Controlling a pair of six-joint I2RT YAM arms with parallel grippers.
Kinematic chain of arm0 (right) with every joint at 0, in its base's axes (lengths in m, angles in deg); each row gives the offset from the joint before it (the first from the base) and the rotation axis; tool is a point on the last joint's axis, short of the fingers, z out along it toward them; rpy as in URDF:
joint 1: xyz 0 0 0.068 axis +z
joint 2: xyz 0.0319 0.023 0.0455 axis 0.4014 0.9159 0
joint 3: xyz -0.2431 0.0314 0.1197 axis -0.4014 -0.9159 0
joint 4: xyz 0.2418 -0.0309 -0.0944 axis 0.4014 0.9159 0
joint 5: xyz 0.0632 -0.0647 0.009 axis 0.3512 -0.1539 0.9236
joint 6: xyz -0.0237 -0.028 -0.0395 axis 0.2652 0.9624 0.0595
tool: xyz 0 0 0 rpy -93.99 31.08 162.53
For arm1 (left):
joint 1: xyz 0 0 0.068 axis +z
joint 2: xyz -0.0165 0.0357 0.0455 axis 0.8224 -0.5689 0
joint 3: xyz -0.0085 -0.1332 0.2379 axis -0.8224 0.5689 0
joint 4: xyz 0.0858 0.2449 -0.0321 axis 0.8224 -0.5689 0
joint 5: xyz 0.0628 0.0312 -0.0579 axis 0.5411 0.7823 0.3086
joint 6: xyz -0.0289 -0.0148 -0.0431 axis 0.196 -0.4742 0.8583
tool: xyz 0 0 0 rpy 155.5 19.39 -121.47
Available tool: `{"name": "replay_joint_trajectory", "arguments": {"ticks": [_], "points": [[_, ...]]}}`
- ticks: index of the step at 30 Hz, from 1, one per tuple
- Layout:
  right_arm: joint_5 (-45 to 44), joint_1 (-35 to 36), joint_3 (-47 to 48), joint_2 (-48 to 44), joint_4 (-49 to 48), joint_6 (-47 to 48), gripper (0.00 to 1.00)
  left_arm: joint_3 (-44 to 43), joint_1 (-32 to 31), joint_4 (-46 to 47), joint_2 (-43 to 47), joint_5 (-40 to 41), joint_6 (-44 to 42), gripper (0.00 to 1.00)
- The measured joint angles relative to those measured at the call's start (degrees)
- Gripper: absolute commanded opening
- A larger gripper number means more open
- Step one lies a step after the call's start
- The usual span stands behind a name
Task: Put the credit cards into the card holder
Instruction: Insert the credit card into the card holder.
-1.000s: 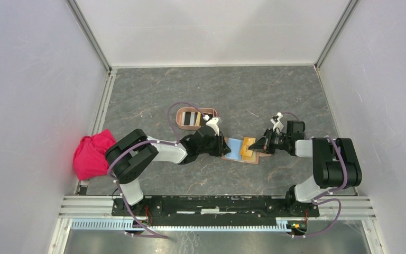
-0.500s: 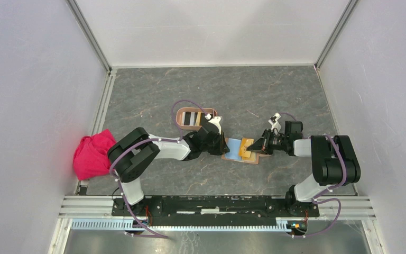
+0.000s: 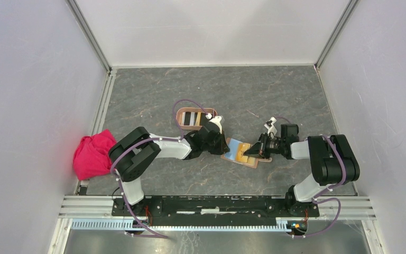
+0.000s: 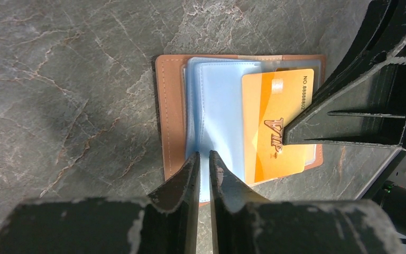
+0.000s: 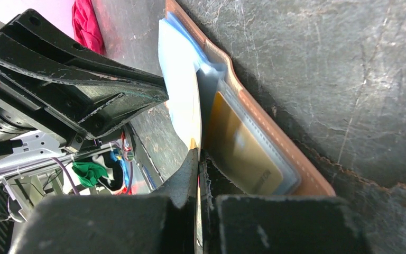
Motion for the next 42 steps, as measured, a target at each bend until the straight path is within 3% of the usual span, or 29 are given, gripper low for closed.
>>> {"name": "replay_joint_trajectory", "arguments": {"ticks": [17, 22, 31, 39, 42], "points": [[1.4, 0.8, -0.1, 3.1, -4.9, -3.6, 0.00, 2.3, 0.0, 2.5, 1.2, -1.5, 0.0, 0.24], [1.1, 0.8, -1.3, 3.2, -8.4, -6.1, 0.00, 5.0, 0.0, 2.4, 4.4, -1.4, 0.0, 0.38], [1.1, 1.6, -1.0, 4.8, -10.0, -6.7, 0.00, 5.7, 0.0, 2.2, 7.2, -1.3, 0.0, 0.46], [1.1, 3.4, 1.0, 6.0, -9.3, -6.1, 0.15, 2.6, -2.6, 0.2, 7.1, -1.2, -2.1, 0.52], [1.1, 3.4, 1.6, 6.4, -8.5, -5.5, 0.18, -0.1, -5.3, -2.7, 7.1, 2.2, -3.7, 0.61]]}}
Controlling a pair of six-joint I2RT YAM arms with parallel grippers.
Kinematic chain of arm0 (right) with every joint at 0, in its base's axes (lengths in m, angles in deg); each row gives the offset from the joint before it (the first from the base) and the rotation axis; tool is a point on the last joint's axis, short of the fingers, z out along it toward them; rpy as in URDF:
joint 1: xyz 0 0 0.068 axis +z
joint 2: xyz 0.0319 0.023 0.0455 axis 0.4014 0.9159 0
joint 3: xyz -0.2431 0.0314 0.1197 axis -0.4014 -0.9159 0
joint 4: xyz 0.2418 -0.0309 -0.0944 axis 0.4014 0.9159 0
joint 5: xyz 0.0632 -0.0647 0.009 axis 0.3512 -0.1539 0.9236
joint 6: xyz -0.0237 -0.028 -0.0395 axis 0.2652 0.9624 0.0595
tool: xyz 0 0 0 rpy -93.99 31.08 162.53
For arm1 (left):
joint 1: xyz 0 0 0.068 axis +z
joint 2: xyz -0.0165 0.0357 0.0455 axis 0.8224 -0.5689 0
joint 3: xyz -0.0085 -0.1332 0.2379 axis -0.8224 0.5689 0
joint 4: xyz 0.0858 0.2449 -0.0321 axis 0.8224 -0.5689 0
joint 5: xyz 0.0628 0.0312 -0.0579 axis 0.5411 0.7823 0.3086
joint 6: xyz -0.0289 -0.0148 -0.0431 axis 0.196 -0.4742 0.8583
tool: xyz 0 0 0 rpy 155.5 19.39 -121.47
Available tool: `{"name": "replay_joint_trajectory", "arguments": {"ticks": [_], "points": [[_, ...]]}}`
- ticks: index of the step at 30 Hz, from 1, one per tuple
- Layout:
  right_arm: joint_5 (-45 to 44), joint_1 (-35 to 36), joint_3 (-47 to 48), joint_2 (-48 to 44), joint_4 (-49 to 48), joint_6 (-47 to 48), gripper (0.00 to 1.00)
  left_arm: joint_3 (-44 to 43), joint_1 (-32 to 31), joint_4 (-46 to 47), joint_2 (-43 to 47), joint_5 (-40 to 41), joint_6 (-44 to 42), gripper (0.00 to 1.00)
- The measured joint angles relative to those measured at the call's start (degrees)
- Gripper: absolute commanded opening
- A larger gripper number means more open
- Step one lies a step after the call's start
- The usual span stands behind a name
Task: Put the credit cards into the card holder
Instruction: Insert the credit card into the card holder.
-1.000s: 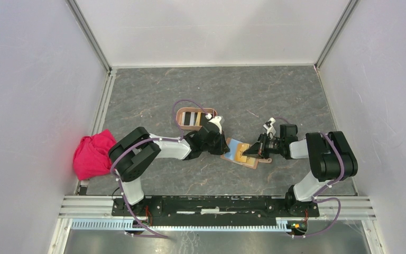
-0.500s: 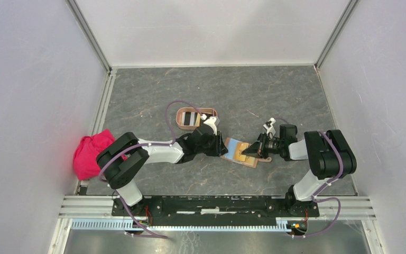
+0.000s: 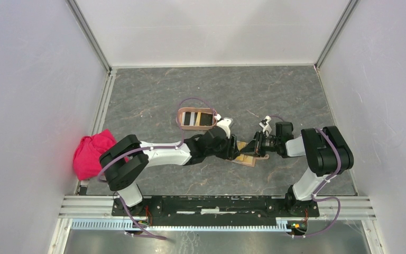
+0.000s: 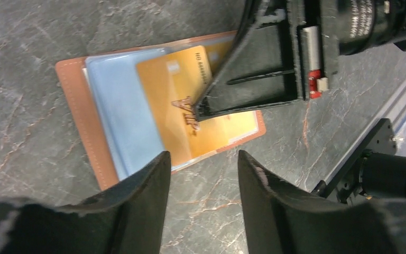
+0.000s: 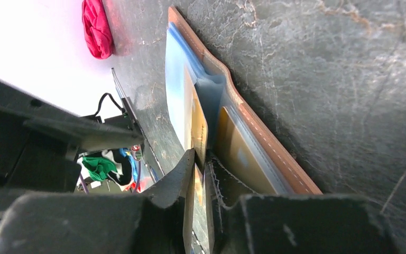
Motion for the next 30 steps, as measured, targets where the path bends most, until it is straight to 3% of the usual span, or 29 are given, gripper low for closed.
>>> {"name": "replay_joint_trajectory", "arguments": {"ticks": [3, 6, 16, 30], "points": [[0.0, 0.0, 0.4, 0.3, 0.8, 0.5, 0.18, -3.3, -4.1, -3.6, -0.4, 6.0, -1.6, 0.65], [0.0, 0.0, 0.6, 0.3, 1.4, 1.0, 0.19, -6.2, -7.2, -6.9, -1.7, 11.5, -2.7, 0.98], [0.0, 0.0, 1.0, 0.3, 2.4, 1.7, 0.19, -15.0, -10.5, -18.5, -11.0, 25.0, -5.4, 1.00], [0.0, 0.0, 1.2, 0.3, 3.2, 2.0, 0.20, -19.3, -10.5, -22.6, -14.0, 27.1, -6.2, 1.00]]}}
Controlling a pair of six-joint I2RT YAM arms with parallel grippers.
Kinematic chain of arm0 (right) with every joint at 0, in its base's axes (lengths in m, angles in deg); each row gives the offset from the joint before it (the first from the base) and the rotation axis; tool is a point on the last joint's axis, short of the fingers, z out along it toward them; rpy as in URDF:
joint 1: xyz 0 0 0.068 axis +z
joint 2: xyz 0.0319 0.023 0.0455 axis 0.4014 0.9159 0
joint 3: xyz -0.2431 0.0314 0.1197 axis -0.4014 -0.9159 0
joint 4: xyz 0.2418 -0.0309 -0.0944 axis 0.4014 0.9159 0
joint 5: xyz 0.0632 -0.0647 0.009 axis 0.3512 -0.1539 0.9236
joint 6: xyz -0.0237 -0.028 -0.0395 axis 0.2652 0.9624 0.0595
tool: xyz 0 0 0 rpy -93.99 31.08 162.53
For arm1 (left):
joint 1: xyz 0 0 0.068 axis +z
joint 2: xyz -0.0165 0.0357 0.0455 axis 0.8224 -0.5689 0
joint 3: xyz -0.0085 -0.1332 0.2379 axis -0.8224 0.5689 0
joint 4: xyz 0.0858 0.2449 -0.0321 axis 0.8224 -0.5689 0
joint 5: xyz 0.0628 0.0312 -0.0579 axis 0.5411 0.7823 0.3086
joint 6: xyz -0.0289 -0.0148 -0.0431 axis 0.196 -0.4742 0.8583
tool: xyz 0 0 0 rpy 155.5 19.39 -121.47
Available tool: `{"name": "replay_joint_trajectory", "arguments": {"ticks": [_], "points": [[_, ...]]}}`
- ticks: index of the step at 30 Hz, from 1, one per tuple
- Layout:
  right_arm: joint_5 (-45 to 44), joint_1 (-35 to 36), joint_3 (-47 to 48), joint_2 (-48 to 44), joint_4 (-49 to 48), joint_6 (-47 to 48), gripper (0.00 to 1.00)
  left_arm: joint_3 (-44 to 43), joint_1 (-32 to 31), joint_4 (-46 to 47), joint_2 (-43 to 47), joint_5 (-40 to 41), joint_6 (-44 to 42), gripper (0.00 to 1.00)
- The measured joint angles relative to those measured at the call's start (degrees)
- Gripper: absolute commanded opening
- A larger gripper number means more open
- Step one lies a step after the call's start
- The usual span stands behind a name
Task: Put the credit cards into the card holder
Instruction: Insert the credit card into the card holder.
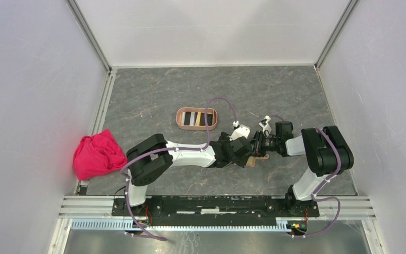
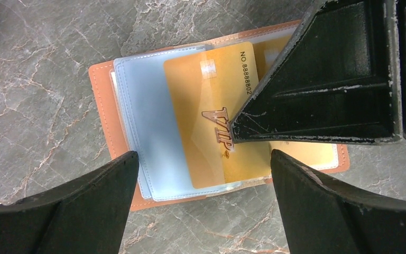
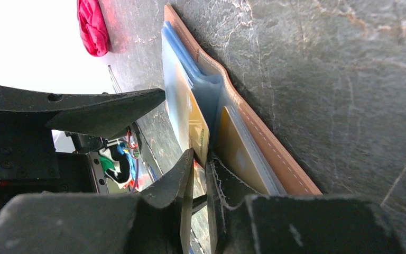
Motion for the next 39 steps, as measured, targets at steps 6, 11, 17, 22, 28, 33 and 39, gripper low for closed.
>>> {"name": "replay_joint_trajectory", "arguments": {"ticks": [6, 11, 17, 22, 28, 33, 39], "points": [[0.0, 0.0, 0.0, 0.0, 0.1, 0.3, 0.20, -2.1, 0.0, -1.0, -2.0, 1.5, 0.0, 1.00], [0.0, 0.0, 0.2, 0.0, 0.5, 0.5, 0.23, -2.2, 0.1, -1.2, -2.1, 2.4, 0.3, 0.86], [0.0, 0.2, 1.1, 0.0, 1.0, 1.7, 0.28, -1.7, 1.0, -1.3, -2.0, 1.9, 1.4, 0.74], [0.0, -0.2, 2.3, -0.5, 2.9, 3.9, 0.33, -0.8, 1.8, -0.9, -1.3, 1.0, 1.9, 0.70], [0.0, -1.4, 3.2, -2.4, 7.0, 7.6, 0.35, 0.4, 2.8, 0.2, -0.3, -0.4, 3.1, 0.68], [-0.7, -2.3, 4.9, -4.9, 12.2, 13.4, 0.31, 1.5, 3.6, 0.9, 0.6, -1.2, 3.2, 0.71], [-3.7, -1.9, 8.3, -6.8, 19.0, 23.1, 0.00, 4.3, 4.9, 1.8, 2.6, -3.1, 3.3, 0.85]]}}
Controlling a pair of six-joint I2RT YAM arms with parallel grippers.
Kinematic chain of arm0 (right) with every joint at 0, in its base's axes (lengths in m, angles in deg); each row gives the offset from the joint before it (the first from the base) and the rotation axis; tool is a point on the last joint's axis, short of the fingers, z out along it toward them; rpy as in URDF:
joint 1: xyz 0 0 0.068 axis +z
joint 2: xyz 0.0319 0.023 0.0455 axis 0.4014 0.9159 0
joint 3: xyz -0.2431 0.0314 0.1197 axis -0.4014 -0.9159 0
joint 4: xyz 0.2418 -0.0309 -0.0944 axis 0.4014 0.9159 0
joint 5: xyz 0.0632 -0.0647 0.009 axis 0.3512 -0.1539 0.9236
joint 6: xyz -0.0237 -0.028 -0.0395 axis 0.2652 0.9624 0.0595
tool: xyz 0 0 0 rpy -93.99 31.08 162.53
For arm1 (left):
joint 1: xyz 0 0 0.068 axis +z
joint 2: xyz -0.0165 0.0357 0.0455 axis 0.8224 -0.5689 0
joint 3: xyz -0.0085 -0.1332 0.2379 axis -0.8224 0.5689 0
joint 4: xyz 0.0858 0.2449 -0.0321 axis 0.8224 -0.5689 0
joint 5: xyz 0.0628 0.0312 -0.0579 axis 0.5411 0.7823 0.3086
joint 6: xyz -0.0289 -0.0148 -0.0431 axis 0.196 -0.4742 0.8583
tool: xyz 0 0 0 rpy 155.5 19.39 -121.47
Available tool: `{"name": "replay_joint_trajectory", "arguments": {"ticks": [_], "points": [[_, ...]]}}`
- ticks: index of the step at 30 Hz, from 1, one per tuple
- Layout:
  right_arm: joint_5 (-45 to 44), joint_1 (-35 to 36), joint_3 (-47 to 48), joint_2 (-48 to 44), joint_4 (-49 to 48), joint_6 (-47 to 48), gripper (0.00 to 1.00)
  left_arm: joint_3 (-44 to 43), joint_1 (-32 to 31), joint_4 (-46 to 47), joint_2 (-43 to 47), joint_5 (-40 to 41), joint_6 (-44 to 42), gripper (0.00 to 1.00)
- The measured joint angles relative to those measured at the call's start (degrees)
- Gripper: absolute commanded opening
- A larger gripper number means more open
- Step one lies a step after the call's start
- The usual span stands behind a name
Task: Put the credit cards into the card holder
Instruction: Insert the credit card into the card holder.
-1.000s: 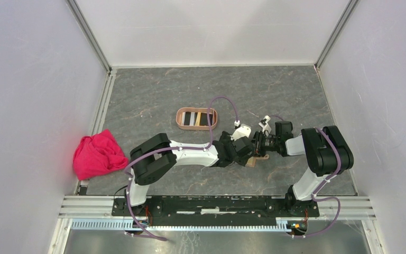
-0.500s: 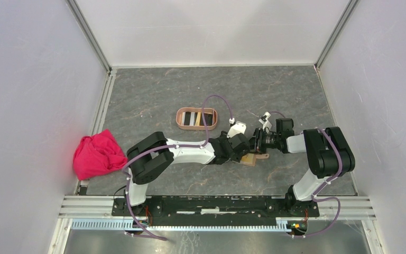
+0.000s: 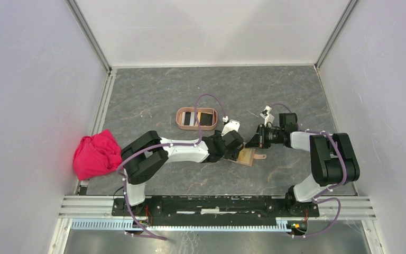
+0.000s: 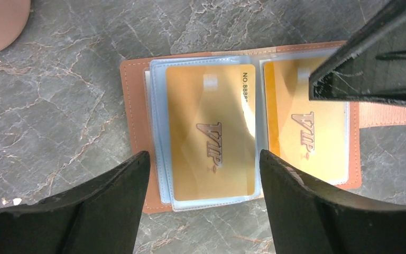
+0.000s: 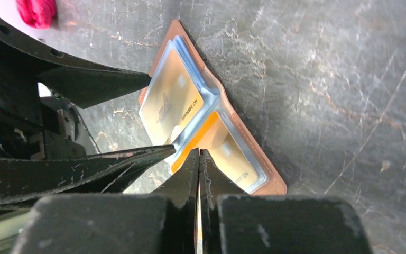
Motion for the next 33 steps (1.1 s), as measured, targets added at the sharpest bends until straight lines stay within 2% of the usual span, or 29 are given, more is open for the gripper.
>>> {"name": "replay_joint_trajectory", "arguments": {"ticks": [7, 13, 18, 21, 23, 28, 30, 33], "points": [[-5.8, 5.7, 4.3, -0.4, 5.7, 7.5, 0.00, 3.3, 0.3, 1.4, 3.7, -2.6, 0.0, 0.99], [-12.8, 9.5, 6.9, -0.3, 8.9, 9.9, 0.00, 8.7, 1.3, 4.3, 10.5, -3.3, 0.2, 1.00], [-16.3, 12.4, 9.5, 2.0, 11.1, 10.5, 0.00, 17.9, 5.9, 11.2, 17.8, -8.2, 2.2, 1.00], [-17.2, 14.1, 11.7, 3.8, 11.7, 10.6, 0.00, 23.1, 9.7, 16.5, 19.8, -13.1, 4.5, 0.93], [-17.7, 14.8, 13.0, 4.5, 12.1, 11.0, 0.00, 25.3, 11.3, 19.0, 20.0, -15.5, 5.9, 0.82], [-20.1, 15.2, 13.8, 2.8, 14.3, 16.0, 0.00, 26.3, 11.8, 22.5, 19.8, -19.5, 8.9, 0.73], [-20.4, 14.8, 13.7, 0.8, 16.3, 20.1, 0.04, 26.4, 12.3, 24.6, 19.2, -20.9, 10.3, 0.72], [-17.0, 12.3, 12.6, -4.5, 19.2, 28.1, 0.17, 27.2, 14.1, 27.6, 17.6, -23.4, 12.8, 0.75]]}}
